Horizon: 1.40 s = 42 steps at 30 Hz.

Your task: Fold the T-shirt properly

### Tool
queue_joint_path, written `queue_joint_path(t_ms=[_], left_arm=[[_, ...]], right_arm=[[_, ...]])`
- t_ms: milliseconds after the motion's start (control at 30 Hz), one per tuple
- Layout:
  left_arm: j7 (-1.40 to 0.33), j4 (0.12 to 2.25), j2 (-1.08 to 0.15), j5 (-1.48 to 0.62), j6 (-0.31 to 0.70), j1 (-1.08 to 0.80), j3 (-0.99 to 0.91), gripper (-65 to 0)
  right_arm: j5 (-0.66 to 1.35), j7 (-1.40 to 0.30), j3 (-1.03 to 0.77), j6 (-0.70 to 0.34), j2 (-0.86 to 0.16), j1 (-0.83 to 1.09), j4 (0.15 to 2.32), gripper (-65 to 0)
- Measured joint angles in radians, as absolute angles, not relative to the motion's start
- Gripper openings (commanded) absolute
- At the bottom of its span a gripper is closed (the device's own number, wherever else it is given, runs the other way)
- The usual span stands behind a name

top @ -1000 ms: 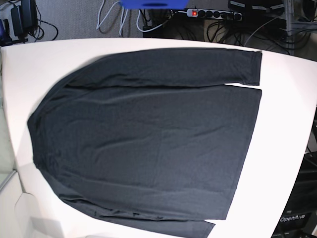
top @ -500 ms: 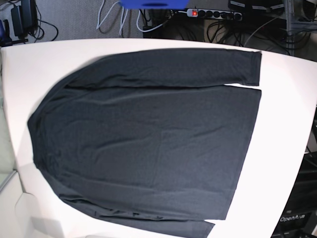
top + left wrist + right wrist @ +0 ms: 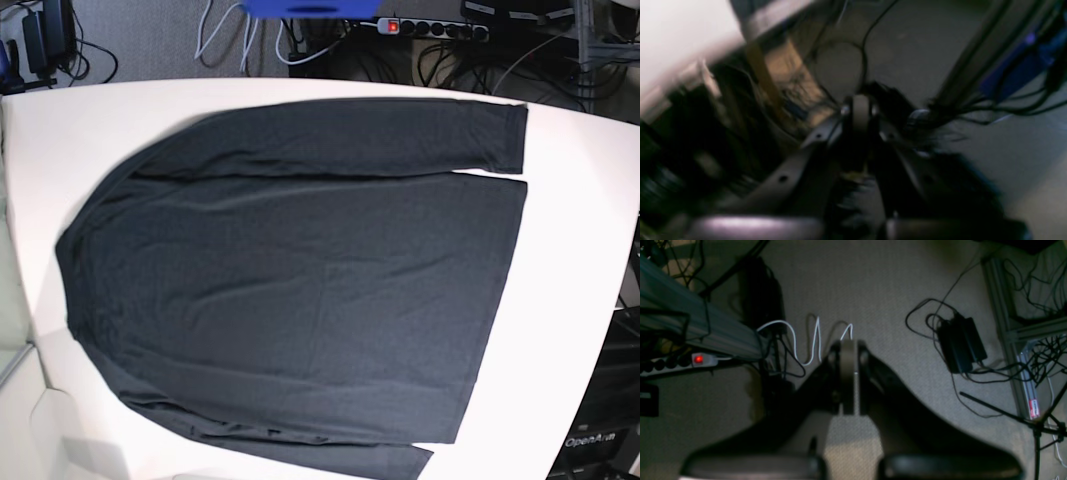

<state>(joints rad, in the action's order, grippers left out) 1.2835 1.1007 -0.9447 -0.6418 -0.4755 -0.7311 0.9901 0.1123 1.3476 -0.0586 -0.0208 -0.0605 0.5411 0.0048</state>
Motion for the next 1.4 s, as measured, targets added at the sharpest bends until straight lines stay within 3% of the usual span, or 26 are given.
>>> queue_joint_path(t_ms=[133, 300, 900, 1100, 1267, 1400], left_arm=[[1.280, 1.164, -0.993, -0.583, -0.607, -0.730, 0.991, -65.0], [1.281, 1.261, -1.059, -0.587, -0.694, -0.731, 0.991, -65.0], [1.280, 1.296, -1.093, -0.591, -0.693, -0.697, 0.989, -65.0], [1.280, 1.296, -1.089, -0.591, -0.693, -0.698, 0.985, -65.0], [1.280, 1.298, -1.090, -0.585, -0.692, -0.698, 0.986, -65.0], [1.283, 1.337, -1.095, -0.585, -0.693, -0.698, 0.986, -65.0]], right_arm=[[0.112, 1.348, -0.059, -0.021, -0.061, 0.541, 0.005, -64.8], [0.112, 1.348, -0.059, -0.021, -0.062, 0.527, 0.015, -64.8], [0.113, 1.347, -0.059, -0.021, -0.086, 0.513, 0.063, -64.8], [0.192, 1.340, -0.091, -0.021, -0.098, 0.550, 0.247, -64.6], [0.257, 1.324, -0.091, -0.024, -0.109, 0.715, 0.584, -64.3], [0.269, 1.214, -0.099, -0.022, -0.114, 0.821, 0.881, -64.3]])
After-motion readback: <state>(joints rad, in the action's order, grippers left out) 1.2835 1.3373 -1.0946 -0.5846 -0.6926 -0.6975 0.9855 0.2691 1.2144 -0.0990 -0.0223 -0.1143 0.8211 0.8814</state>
